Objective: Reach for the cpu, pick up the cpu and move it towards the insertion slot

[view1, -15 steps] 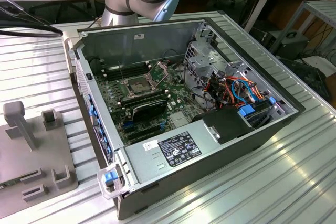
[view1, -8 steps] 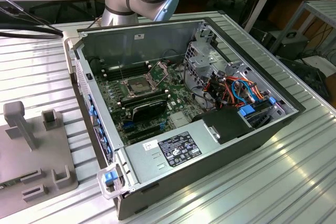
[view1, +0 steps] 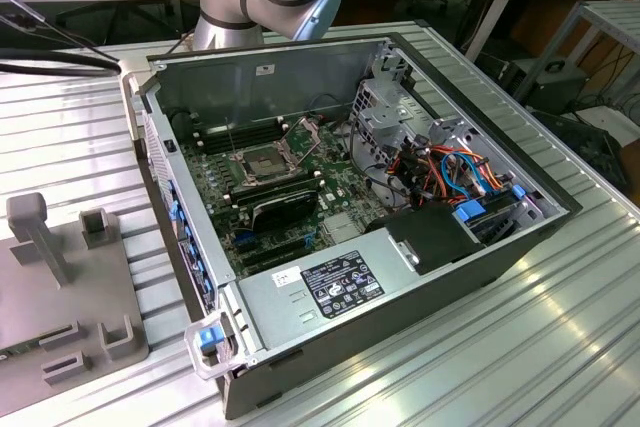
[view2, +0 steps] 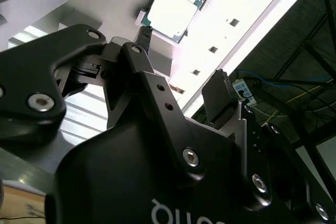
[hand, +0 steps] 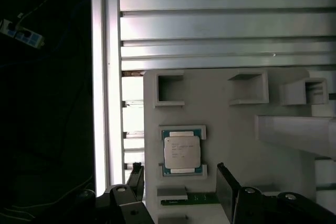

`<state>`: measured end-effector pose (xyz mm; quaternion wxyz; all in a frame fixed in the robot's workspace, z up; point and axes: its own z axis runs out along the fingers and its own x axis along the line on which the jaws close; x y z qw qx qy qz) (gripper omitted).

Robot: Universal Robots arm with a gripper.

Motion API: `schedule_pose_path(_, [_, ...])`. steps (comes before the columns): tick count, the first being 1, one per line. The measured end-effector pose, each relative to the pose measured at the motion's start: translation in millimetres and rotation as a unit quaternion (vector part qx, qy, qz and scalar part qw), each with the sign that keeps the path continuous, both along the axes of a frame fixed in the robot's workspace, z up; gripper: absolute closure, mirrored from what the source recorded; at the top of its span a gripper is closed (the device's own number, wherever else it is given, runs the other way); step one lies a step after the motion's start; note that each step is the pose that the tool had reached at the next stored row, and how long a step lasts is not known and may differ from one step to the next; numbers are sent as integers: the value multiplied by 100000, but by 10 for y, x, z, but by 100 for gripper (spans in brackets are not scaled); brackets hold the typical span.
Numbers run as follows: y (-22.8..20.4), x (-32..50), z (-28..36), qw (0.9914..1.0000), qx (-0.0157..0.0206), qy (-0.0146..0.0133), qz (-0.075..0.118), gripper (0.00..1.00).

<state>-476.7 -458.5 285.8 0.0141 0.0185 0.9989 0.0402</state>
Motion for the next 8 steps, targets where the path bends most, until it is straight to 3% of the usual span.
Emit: schedule_pose_path(8, [-21,0,-23,100000,42,0,2,34])
